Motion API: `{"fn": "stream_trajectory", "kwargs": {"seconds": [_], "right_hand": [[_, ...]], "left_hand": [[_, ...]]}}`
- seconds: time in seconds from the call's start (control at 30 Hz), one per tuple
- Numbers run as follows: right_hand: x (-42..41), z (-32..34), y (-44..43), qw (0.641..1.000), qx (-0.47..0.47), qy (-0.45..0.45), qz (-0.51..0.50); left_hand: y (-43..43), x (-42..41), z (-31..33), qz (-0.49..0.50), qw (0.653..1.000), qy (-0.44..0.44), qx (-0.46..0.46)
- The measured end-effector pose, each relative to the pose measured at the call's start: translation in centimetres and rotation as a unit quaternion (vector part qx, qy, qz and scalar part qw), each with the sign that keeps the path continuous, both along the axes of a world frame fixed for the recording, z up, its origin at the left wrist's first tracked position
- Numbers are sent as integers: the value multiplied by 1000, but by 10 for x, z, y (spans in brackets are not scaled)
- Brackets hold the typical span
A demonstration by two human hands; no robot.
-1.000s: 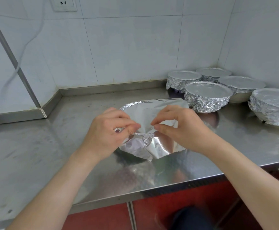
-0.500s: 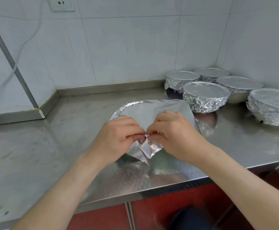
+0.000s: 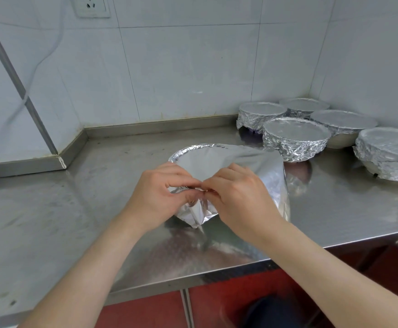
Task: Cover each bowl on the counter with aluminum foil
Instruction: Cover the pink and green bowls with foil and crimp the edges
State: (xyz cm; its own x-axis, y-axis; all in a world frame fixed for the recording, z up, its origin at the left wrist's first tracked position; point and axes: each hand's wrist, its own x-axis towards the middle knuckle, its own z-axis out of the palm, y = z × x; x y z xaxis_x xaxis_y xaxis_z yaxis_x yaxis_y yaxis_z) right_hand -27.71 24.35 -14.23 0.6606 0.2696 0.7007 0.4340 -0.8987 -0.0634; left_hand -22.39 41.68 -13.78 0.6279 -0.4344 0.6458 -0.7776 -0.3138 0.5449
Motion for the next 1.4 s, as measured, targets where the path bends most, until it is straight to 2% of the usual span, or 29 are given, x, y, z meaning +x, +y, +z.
{"fn": "stream_trajectory", "kwargs": {"seconds": [0.1,0.2,0.43,0.57,0.67,0.77,0.87,0.93,1.0,1.1,1.17,1.27,1.4], "right_hand": [[-6,8,-11,994,77,61,51],[-7,12,-26,990,69,97,69],[-2,6,-24,998,-18,24,49],[2,-1,-16,996,-91,-13,-2],[0,-1,-6,996,-79,-22,-27],[-4,2,-1,999,-45,14,-14],[-9,18,-7,988,81,131,29],[-8,28,-19,968,176,171,45],[-6,33,-30,961,202,184,40],[-6,34,-34,952,185,235,68],[-7,31,-32,956,159,235,78],[-6,25,-30,976,95,176,81],[-6,17,-26,995,2,91,36]], "left_hand": [[1,2,-1,2,1000,-3,-5],[0,1,-1,-5,1000,-27,13],[-5,4,-4,4,982,-151,115],[-2,7,-5,-5,981,-157,111],[2,10,-4,0,986,-137,100],[11,13,-3,3,996,-65,55],[20,14,2,11,1000,18,17],[18,10,5,20,999,28,1],[8,3,9,13,1000,27,-8],[-6,-4,8,-19,999,23,20],[-10,-3,5,-26,999,16,27],[-10,-1,3,-21,1000,2,19],[-11,-3,0,-22,996,-76,47]]}}
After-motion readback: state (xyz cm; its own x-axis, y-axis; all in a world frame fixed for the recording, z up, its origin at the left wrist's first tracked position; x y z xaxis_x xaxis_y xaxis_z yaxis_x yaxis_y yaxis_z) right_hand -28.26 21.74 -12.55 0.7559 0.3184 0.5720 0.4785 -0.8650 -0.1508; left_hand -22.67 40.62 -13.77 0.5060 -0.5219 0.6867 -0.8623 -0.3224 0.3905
